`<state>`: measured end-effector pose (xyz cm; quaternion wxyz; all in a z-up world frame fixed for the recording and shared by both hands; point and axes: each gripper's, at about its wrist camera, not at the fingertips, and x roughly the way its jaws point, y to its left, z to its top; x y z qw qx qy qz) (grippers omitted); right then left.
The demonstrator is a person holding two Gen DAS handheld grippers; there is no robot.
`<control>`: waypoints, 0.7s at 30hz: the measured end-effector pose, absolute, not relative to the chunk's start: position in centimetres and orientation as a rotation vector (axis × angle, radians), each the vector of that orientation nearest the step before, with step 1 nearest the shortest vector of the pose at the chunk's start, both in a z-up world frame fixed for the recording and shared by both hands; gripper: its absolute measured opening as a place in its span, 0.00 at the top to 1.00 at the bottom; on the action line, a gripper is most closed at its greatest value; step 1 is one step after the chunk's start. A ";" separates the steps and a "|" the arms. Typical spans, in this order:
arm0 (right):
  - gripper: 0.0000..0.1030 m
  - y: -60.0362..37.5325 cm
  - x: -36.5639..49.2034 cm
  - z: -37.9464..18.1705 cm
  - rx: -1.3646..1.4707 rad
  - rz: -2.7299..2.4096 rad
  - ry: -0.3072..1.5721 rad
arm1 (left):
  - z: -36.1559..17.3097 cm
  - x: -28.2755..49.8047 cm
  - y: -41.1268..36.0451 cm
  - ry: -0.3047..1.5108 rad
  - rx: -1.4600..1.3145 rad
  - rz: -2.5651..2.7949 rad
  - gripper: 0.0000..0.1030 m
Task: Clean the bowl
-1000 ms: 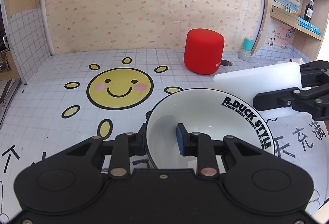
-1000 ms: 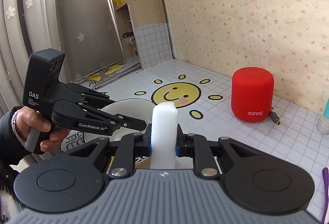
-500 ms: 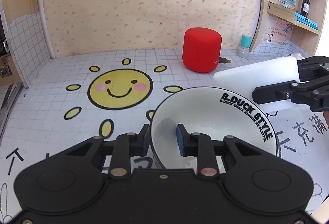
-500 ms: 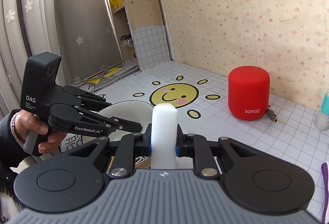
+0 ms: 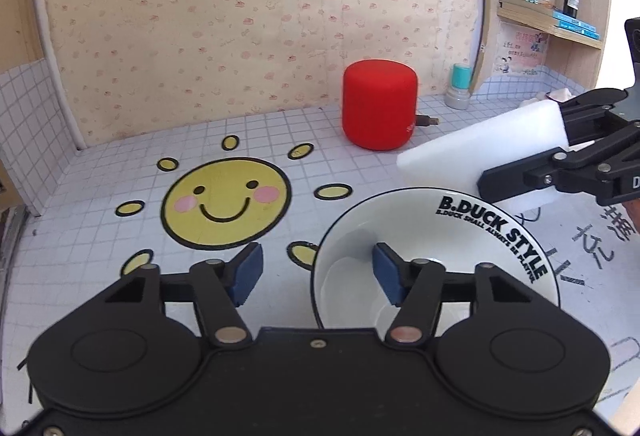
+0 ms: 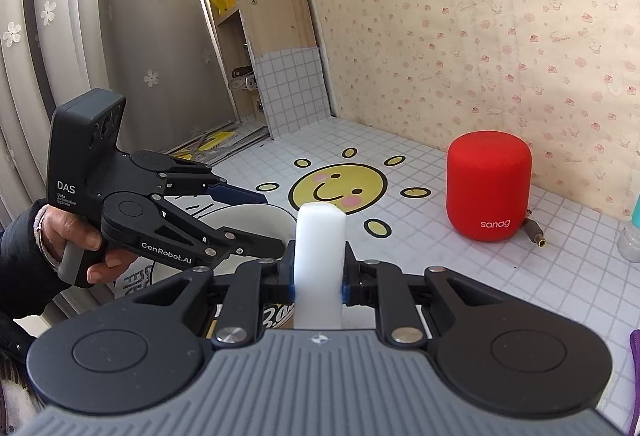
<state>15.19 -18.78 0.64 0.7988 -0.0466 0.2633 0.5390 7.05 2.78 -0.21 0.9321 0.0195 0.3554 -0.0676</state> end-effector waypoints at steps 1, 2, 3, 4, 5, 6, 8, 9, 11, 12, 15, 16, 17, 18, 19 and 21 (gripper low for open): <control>0.80 -18.6 15.3 0.7 -0.104 1.158 0.566 | -0.3 7.2 2.8 0.740 0.023 -0.170 0.63; 0.80 -18.4 15.4 0.7 -0.108 1.161 0.566 | -0.4 7.3 2.8 0.745 0.019 -0.186 0.68; 0.80 -18.2 15.5 0.7 -0.111 1.162 0.567 | -0.4 7.3 2.7 0.746 0.022 -0.191 0.68; 0.80 -18.1 15.6 0.8 -0.115 1.164 0.569 | -0.4 7.3 2.6 0.747 0.024 -0.194 0.68; 0.80 -17.9 15.7 0.9 -0.120 1.166 0.570 | -0.5 7.3 2.6 0.747 0.022 -0.196 0.68; 0.80 -17.7 15.7 0.9 -0.126 1.168 0.571 | -0.5 7.3 2.7 0.747 0.018 -0.197 0.69; 0.80 -17.3 16.0 1.1 -0.138 1.172 0.573 | -0.5 7.3 2.8 0.750 0.004 -0.196 0.70; 0.80 -17.0 16.1 1.2 -0.146 1.175 0.573 | -0.5 7.3 2.9 0.752 -0.016 -0.188 0.71; 0.80 -16.5 16.3 1.4 -0.158 1.178 0.571 | -0.6 7.2 3.1 0.759 -0.067 -0.154 0.73; 0.80 -16.2 16.4 1.5 -0.164 1.179 0.570 | -0.7 7.0 3.1 0.758 -0.089 -0.130 0.73; 0.80 -15.9 16.7 1.6 -0.173 1.176 0.567 | -0.8 6.4 2.4 0.731 -0.097 -0.053 0.73; 0.80 -15.9 16.7 1.7 -0.172 1.175 0.565 | -0.9 6.3 2.1 0.726 -0.105 -0.030 0.73; 0.80 -16.0 16.7 1.7 -0.172 1.174 0.563 | -0.9 6.2 2.1 0.727 -0.121 -0.014 0.73; 0.80 -16.1 16.7 1.8 -0.170 1.174 0.561 | -0.8 6.2 2.1 0.729 -0.131 0.000 0.73; 0.80 -16.4 16.7 1.8 -0.166 1.173 0.558 | -0.8 6.3 2.1 0.730 -0.136 0.010 0.73; 0.80 -16.8 16.5 1.9 -0.158 1.171 0.554 | -0.8 6.3 2.0 0.729 -0.134 0.020 0.73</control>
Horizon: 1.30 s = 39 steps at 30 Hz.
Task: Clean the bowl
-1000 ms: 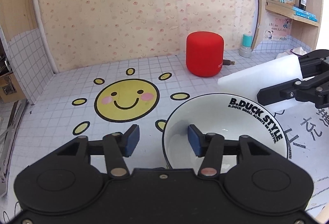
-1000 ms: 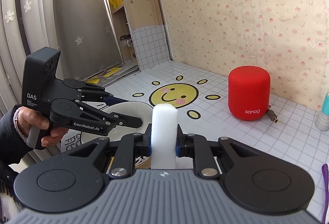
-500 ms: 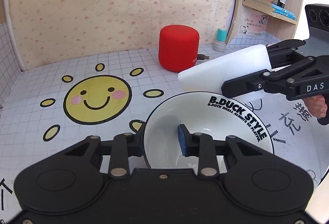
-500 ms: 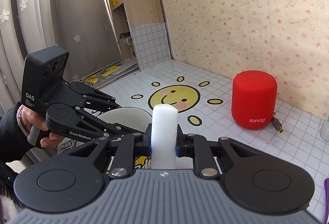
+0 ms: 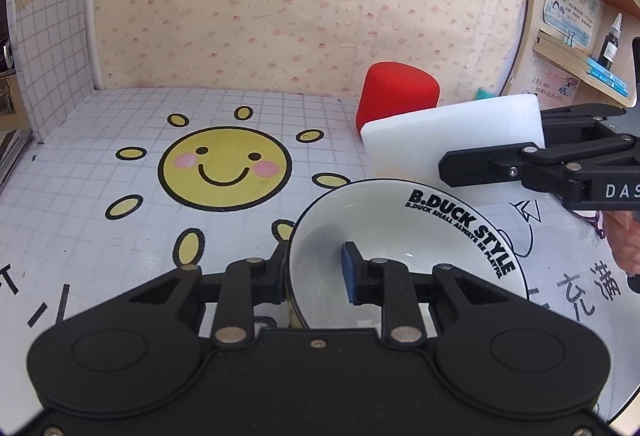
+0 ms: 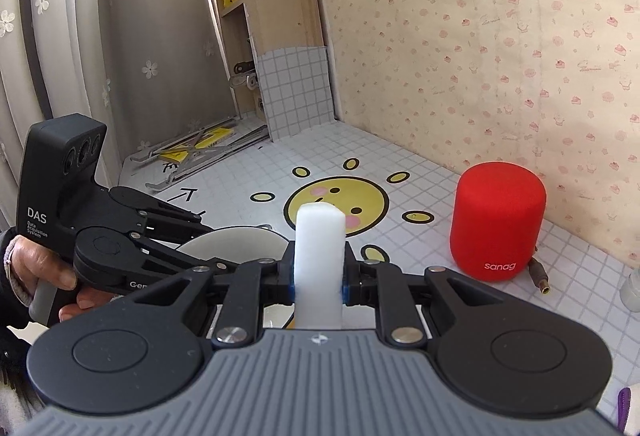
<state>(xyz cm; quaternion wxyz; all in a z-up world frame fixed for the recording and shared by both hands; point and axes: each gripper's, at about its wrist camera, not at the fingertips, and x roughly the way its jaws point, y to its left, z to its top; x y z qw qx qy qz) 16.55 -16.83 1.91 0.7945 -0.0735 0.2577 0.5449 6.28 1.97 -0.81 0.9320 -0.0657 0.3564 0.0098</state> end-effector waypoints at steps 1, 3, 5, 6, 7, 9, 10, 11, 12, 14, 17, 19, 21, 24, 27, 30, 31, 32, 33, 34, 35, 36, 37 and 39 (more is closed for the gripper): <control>0.80 -17.1 16.5 1.9 -0.154 1.170 0.552 | -0.8 6.3 1.9 0.729 -0.133 0.022 0.73; 0.80 -17.5 16.4 1.9 -0.145 1.170 0.547 | -0.8 6.3 1.9 0.730 -0.131 0.025 0.73; 0.80 -17.6 16.2 1.8 -0.143 1.169 0.547 | -0.8 6.3 1.9 0.731 -0.133 0.024 0.73; 0.80 -17.7 16.2 1.7 -0.143 1.169 0.547 | -0.8 6.3 1.9 0.730 -0.130 0.023 0.73; 0.80 -17.8 16.2 1.7 -0.143 1.169 0.548 | -0.8 6.3 1.9 0.730 -0.128 0.022 0.73; 0.80 -17.9 16.2 1.6 -0.139 1.170 0.551 | -0.8 6.3 1.9 0.730 -0.125 0.022 0.73; 0.80 -17.8 16.3 1.6 -0.138 1.170 0.551 | -0.8 6.3 1.9 0.729 -0.123 0.021 0.73; 0.80 -17.7 16.3 1.5 -0.137 1.171 0.551 | -0.8 6.2 1.9 0.729 -0.122 0.020 0.73; 0.80 -17.6 16.4 1.5 -0.137 1.171 0.552 | -0.8 6.2 1.8 0.729 -0.121 0.020 0.73; 0.80 -17.2 16.5 1.4 -0.140 1.173 0.554 | -0.9 6.1 1.8 0.729 -0.120 0.018 0.73; 0.80 -16.6 16.8 1.3 -0.143 1.176 0.558 | -0.9 6.1 1.8 0.729 -0.117 0.015 0.73; 0.80 -16.3 17.0 1.2 -0.146 1.177 0.562 | -0.9 6.1 1.8 0.730 -0.112 0.012 0.73; 0.80 -16.1 17.1 1.2 -0.150 1.178 0.563 | -0.9 6.2 1.8 0.731 -0.113 0.010 0.73; 0.80 -15.7 17.2 1.2 -0.151 1.182 0.561 | -0.9 6.2 1.8 0.733 -0.119 0.011 0.73; 0.80 -15.4 17.3 1.2 -0.151 1.184 0.558 | -0.9 6.2 1.8 0.734 -0.118 0.013 0.73; 0.80 -15.6 17.2 1.2 -0.152 1.187 0.558 | -0.9 6.2 1.7 0.736 -0.121 0.012 0.73; 0.80 -15.8 17.2 1.2 -0.152 1.187 0.556 | -0.9 6.2 1.7 0.735 -0.121 0.013 0.73; 0.80 -16.1 17.0 1.3 -0.150 1.186 0.555 | -0.9 6.2 1.8 0.736 -0.120 0.011 0.73; 0.80 -16.3 16.9 1.3 -0.148 1.185 0.553 | -0.8 6.3 2.0 0.737 -0.120 0.008 0.73; 0.80 -16.6 16.8 1.3 -0.147 1.182 0.551 | -0.8 6.4 2.1 0.738 -0.121 0.007 0.73; 0.80 -16.8 16.6 1.4 -0.147 1.179 0.549 | -0.8 6.4 2.1 0.738 -0.122 0.008 0.73; 0.80 -17.1 16.4 1.4 -0.148 1.175 0.547 | -0.8 6.4 2.1 0.738 -0.122 0.009 0.73; 0.80 -17.4 16.2 1.4 -0.147 1.171 0.547 | -0.8 6.4 2.1 0.737 -0.121 0.010 0.73; 0.80 -17.9 15.8 1.3 -0.141 1.163 0.546 | -0.8 6.3 2.1 0.736 -0.121 0.011 0.73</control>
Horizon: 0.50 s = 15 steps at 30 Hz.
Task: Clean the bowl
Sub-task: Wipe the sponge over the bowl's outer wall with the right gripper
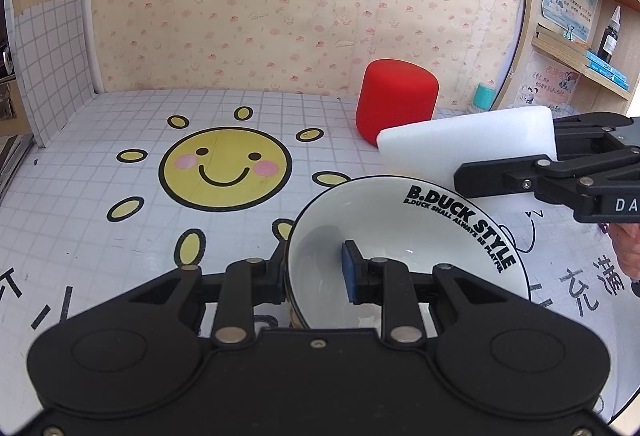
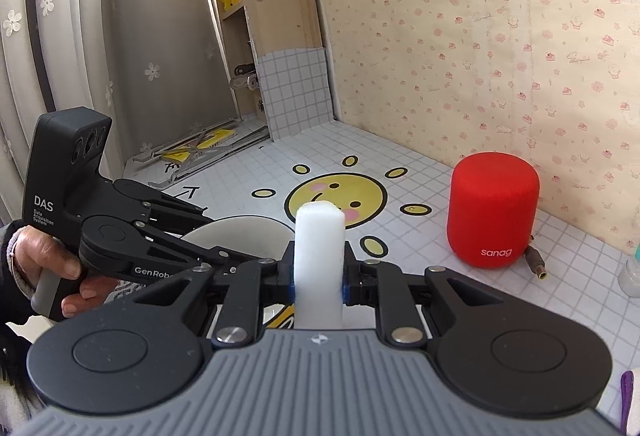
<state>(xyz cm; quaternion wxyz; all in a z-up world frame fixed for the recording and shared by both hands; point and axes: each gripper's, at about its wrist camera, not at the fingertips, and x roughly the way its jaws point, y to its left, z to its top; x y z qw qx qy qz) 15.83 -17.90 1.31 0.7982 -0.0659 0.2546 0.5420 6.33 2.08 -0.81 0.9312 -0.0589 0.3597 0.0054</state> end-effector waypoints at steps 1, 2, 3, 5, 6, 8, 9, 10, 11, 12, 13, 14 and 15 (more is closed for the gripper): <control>0.80 -18.1 15.7 1.3 -0.139 1.160 0.546 | -0.8 6.3 2.1 0.736 -0.121 0.011 0.73; 0.80 -18.3 15.5 1.2 -0.135 1.157 0.545 | -0.8 6.3 2.1 0.736 -0.120 0.012 0.73; 0.80 -18.5 15.3 1.1 -0.132 1.153 0.544 | -0.8 6.3 2.0 0.736 -0.119 0.012 0.73; 0.80 -19.0 14.9 0.9 -0.126 1.145 0.543 | -0.9 6.3 2.0 0.736 -0.118 0.012 0.73; 0.80 -19.1 14.8 0.9 -0.123 1.142 0.542 | -0.9 6.3 2.0 0.736 -0.118 0.012 0.73; 0.80 -19.4 14.4 0.8 -0.119 1.137 0.538 | -0.9 6.3 2.0 0.735 -0.117 0.012 0.73; 0.80 -19.6 14.1 0.8 -0.118 1.134 0.535 | -0.9 6.3 2.0 0.734 -0.115 0.011 0.73; 0.80 -19.8 13.9 0.8 -0.117 1.131 0.534 | -0.9 6.2 2.0 0.734 -0.114 0.011 0.73; 0.80 -20.0 13.8 0.8 -0.113 1.128 0.533 | -0.9 6.2 2.0 0.733 -0.113 0.011 0.73; 0.80 -20.2 13.7 0.7 -0.108 1.125 0.532 | -1.0 6.2 2.0 0.733 -0.112 0.011 0.73; 0.80 -20.2 13.7 0.7 -0.105 1.123 0.532 | -1.0 6.2 2.0 0.734 -0.110 0.011 0.73; 0.80 -20.3 13.7 0.7 -0.103 1.122 0.533 | -1.0 6.3 2.0 0.735 -0.108 0.010 0.73; 0.80 -20.3 13.8 0.7 -0.100 1.120 0.534 | -0.9 6.3 2.0 0.737 -0.105 0.007 0.73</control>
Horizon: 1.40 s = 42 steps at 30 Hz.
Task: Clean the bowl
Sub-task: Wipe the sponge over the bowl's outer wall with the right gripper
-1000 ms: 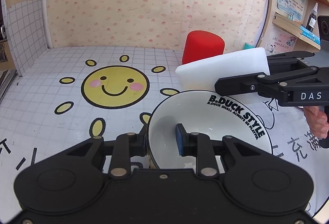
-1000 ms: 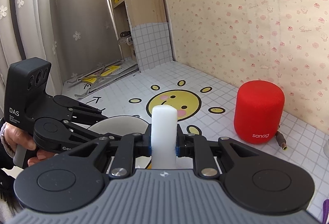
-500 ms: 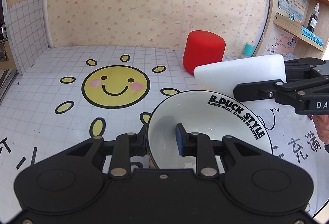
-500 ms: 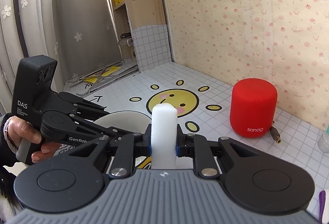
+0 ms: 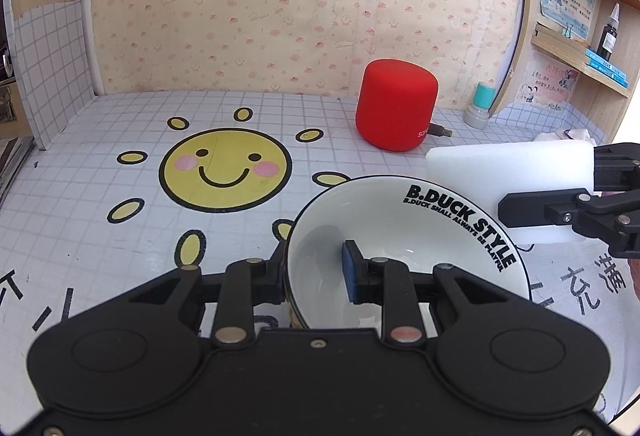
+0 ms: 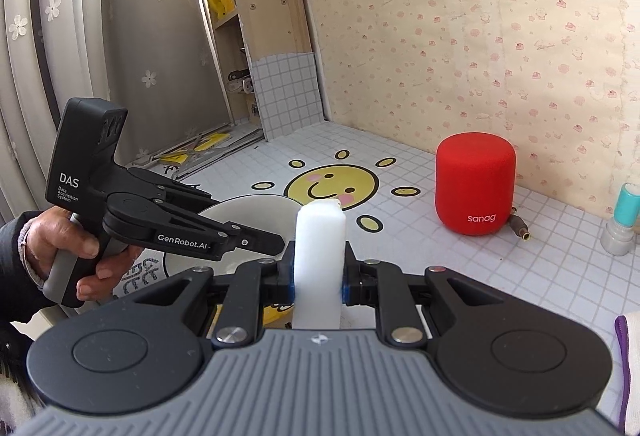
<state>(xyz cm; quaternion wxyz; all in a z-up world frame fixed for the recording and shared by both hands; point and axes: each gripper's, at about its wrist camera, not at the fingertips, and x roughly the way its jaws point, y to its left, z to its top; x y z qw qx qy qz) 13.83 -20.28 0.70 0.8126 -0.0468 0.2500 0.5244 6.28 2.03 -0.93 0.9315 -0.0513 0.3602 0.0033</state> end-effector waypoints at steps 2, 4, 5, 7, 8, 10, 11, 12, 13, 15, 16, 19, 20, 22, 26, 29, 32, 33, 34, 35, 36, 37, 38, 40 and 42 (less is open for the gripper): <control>0.80 -20.3 14.0 0.7 -0.093 1.116 0.537 | -0.9 6.3 2.1 0.739 -0.097 0.002 0.73; 0.80 -20.3 14.1 0.6 -0.092 1.116 0.540 | -0.7 6.3 2.1 0.737 -0.077 -0.004 0.73; 0.80 -20.3 14.1 0.6 -0.093 1.116 0.540 | -0.6 6.4 2.2 0.739 -0.068 -0.014 0.73; 0.80 -20.2 14.2 0.6 -0.095 1.116 0.543 | -0.4 6.5 2.3 0.735 -0.041 -0.039 0.73; 0.80 -20.2 14.2 0.6 -0.096 1.116 0.543 | -0.3 6.5 2.2 0.730 -0.019 -0.054 0.73; 0.80 -20.2 14.2 0.6 -0.099 1.117 0.545 | -0.1 6.8 2.2 0.723 0.020 -0.095 0.73; 0.80 -20.2 14.3 0.6 -0.099 1.117 0.546 | -0.1 7.0 2.3 0.726 0.031 -0.114 0.73; 0.80 -20.1 14.3 0.6 -0.100 1.117 0.547 | -0.1 7.1 2.3 0.730 0.037 -0.127 0.73; 0.80 -20.1 14.4 0.6 -0.101 1.117 0.549 | 0.0 7.3 2.3 0.732 0.049 -0.143 0.73; 0.80 -20.0 14.5 0.6 -0.104 1.118 0.551 | 0.1 7.5 2.2 0.730 0.074 -0.168 0.70; 0.80 -20.0 14.5 0.6 -0.105 1.119 0.551 | 0.1 7.7 2.1 0.731 0.088 -0.180 0.70; 0.80 -19.8 14.6 0.8 -0.113 1.119 0.555 | 0.2 7.9 1.6 0.734 0.134 -0.205 0.70; 0.80 -19.7 14.6 0.8 -0.116 1.119 0.556 | 0.2 8.0 1.5 0.736 0.150 -0.208 0.70; 0.80 -19.6 14.6 0.9 -0.125 1.118 0.557 | 0.2 7.9 1.6 0.740 0.154 -0.210 0.71; 0.80 -19.3 14.7 1.2 -0.136 1.118 0.557 | 0.2 7.7 2.3 0.742 0.100 -0.194 0.78; 0.80 -19.1 14.9 1.3 -0.140 1.116 0.557 | 0.0 7.5 2.4 0.740 0.063 -0.162 0.79; 0.80 -18.8 15.2 1.4 -0.150 1.115 0.558 | -0.2 7.3 2.5 0.741 0.027 -0.131 0.80; 0.80 -18.6 15.4 1.5 -0.152 1.117 0.558 | -0.2 7.2 2.6 0.744 0.016 -0.123 0.80; 0.80 -18.4 15.5 1.7 -0.154 1.120 0.556 | -0.3 7.2 2.5 0.744 0.015 -0.115 0.80; 0.80 -18.2 15.6 1.7 -0.157 1.122 0.554 | -0.3 7.1 2.4 0.741 0.023 -0.110 0.80; 0.80 -18.1 15.8 1.8 -0.157 1.125 0.552 | -0.3 7.0 2.4 0.739 0.025 -0.106 0.80; 0.80 -17.8 16.0 1.9 -0.155 1.129 0.551 | -0.3 7.0 2.4 0.740 0.018 -0.103 0.80; 0.80 -17.6 16.3 2.0 -0.153 1.132 0.550 | -0.3 7.0 2.4 0.742 0.013 -0.099 0.80; 0.80 -17.2 16.7 2.1 -0.149 1.139 0.548 | -0.3 7.0 2.4 0.744 0.009 -0.091 0.80; 0.80 -16.6 16.9 2.1 -0.154 1.148 0.549 | -0.3 6.9 2.3 0.742 0.011 -0.086 0.80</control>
